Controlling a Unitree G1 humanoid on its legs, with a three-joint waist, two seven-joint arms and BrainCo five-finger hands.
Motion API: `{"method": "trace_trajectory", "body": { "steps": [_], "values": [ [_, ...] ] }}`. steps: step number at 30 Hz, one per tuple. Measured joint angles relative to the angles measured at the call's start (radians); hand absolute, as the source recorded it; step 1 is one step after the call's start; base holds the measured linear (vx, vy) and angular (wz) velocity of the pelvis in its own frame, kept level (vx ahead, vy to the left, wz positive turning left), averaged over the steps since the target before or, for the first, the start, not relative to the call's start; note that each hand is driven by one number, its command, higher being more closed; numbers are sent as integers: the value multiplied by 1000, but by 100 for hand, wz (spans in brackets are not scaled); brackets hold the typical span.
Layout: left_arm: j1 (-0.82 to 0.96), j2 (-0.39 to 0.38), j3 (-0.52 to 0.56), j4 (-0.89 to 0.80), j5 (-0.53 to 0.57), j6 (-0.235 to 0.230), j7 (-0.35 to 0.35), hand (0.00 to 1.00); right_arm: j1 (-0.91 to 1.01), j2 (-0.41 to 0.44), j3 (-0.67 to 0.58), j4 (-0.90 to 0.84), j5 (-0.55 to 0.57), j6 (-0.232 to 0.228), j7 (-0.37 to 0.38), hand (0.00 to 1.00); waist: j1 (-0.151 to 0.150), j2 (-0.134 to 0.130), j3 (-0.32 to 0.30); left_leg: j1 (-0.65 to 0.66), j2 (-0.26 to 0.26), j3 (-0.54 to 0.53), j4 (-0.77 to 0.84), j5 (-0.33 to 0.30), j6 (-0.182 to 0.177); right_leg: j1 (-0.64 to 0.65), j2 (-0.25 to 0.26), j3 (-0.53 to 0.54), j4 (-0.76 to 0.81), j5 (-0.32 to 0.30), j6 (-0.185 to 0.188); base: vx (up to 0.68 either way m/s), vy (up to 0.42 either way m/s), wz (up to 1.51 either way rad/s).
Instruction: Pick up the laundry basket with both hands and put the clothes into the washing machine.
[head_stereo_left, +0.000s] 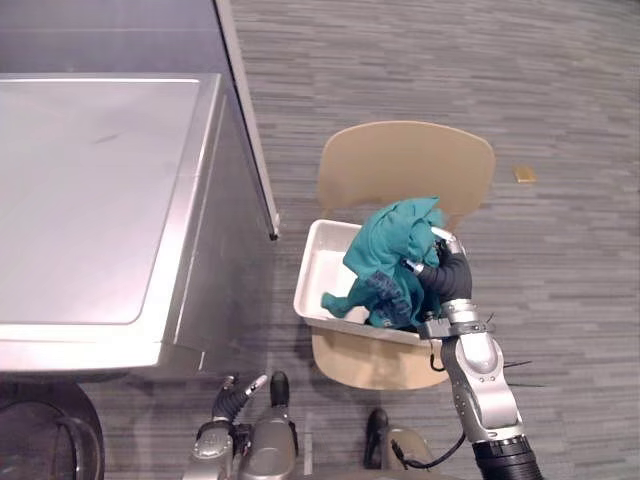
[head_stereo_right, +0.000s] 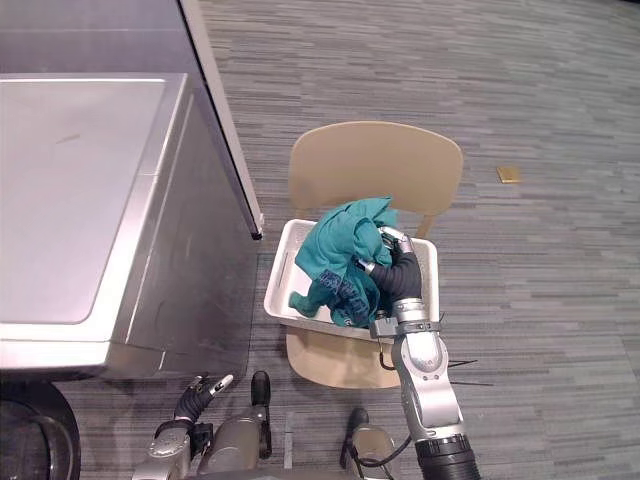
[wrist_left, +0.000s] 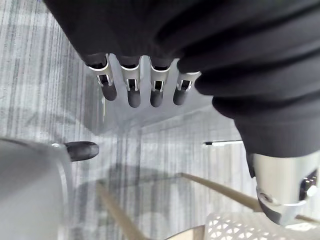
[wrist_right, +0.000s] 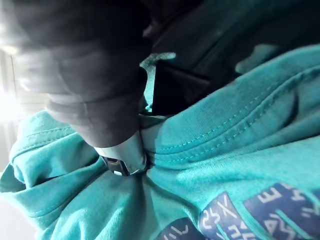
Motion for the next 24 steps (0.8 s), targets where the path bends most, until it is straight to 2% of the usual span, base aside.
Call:
{"method": "trace_trajectory", "body": {
  "steps": [1,2,3,4,5,6,7,8,9,10,11,13,14,16,17,18,20,21,22,24],
  "values": [
    [2,0,1,-30,-1,-4,1,0,-5,2,3,0,-13,-2,-6,100,8,-3,-2,-12,-18,-28,24,0,1,19,10,37,98,-20,20,-134,-156,125],
    [8,-1,3,-65,-2,-10,5,0,-22,0,23,0,-32,-3,-8,100,33,-3,-2,-31,-33,-49,53,0,0,51,29,74,125,-19,19,-97,-127,79],
    [14,-2,7,-86,-2,-13,10,0,-38,-2,35,3,-44,-3,-10,100,44,-4,-4,-48,-36,-51,69,1,0,67,40,87,97,-36,11,-251,-182,44],
    [41,-19,24,-132,-12,-19,21,0,-91,-9,53,22,-59,-4,-11,100,66,24,-12,-97,-24,-65,88,21,-8,96,71,77,-14,-94,-21,-329,-166,14],
    [72,-45,27,-166,-25,-22,24,0,-120,-15,57,39,-60,-10,-18,100,80,52,-28,-136,-5,-79,74,49,-5,97,94,58,-98,-120,-58,-400,-199,3],
    [89,-57,26,-185,-35,-24,24,0,-133,-21,56,49,-60,-11,-20,100,88,64,-31,-150,10,-85,59,70,-6,97,106,45,-131,-135,-67,-367,-160,10],
    [121,-80,19,-208,-49,-24,22,0,-161,-46,52,85,-59,-11,-25,100,84,101,-26,-167,33,-121,19,115,-2,103,142,23,-190,-154,-98,-374,-158,29],
    [134,-92,-13,-213,-66,-22,20,0,-154,-72,37,108,-60,-9,-35,100,84,125,-20,-163,44,-124,-27,101,31,117,170,7,-221,-156,-109,-374,-164,55],
    [137,-95,-32,-215,-74,-20,17,0,-145,-88,26,120,-61,-6,-41,100,77,137,-16,-155,49,-112,-59,66,66,123,176,-25,-241,-142,-129,-363,-143,131],
    [122,-99,-70,-238,-78,-19,9,0,-118,-106,-14,135,-65,3,-45,100,49,122,-6,-170,28,-54,-49,-35,107,128,136,-107,-272,-119,-153,-358,-125,158],
    [122,-99,-90,-268,-78,-20,0,0,-119,-110,-35,161,-65,9,-43,100,31,105,2,-178,3,-11,47,-32,103,122,105,-149,-278,-101,-161,-350,-107,157],
    [128,-97,-100,-317,-77,-20,-6,0,-113,-119,-55,164,-65,13,-45,100,24,94,-10,-145,-18,52,189,-36,98,96,65,-188,-302,-54,-166,-324,-89,83],
    [133,-95,-100,-361,-78,-23,-6,0,-113,-127,-55,164,-66,13,-44,100,22,99,-14,-112,-11,62,249,-72,62,85,60,-203,-324,-26,-167,-312,-28,59],
    [119,-87,-108,-436,-78,-35,-7,0,-111,-125,-54,164,-68,15,-40,100,16,112,-22,-27,0,57,284,-192,-1,64,46,-240,-349,7,-163,-232,60,60],
    [114,-83,-115,-451,-77,-42,-6,0,-111,-124,-53,164,-70,17,-37,100,15,115,-25,-7,6,57,279,-209,-11,63,45,-252,-358,17,-163,-192,96,83],
    [104,-74,-142,-498,-77,-56,-7,0,-111,-124,-53,163,-76,18,-34,100,3,123,-34,60,11,51,197,-230,-29,63,42,-293,-383,40,-151,-125,89,73],
    [79,-73,-186,-536,-69,-68,-6,0,-111,-127,-58,159,-77,18,-22,100,-7,142,-53,122,12,10,27,-217,-43,52,39,-349,-380,51,-134,-116,157,89],
    [55,-64,-204,-545,-68,-68,-5,0,-109,-119,-66,159,-80,22,-19,100,-5,129,-56,119,-3,-2,0,-186,-49,46,22,-363,-380,62,-121,-86,197,72],
    [41,-54,-218,-571,-63,-71,-3,0,-109,-108,-65,158,-97,24,-16,100,7,115,-64,118,-21,-10,-18,-173,-34,43,8,-368,-384,70,-110,-34,137,41],
    [36,-34,-221,-610,-42,-73,-1,0,-109,-99,-35,155,-107,26,-4,100,5,101,-74,120,-43,-25,-22,-165,-23,59,-10,-384,-399,82,-92,-18,143,28]
  ]
}}
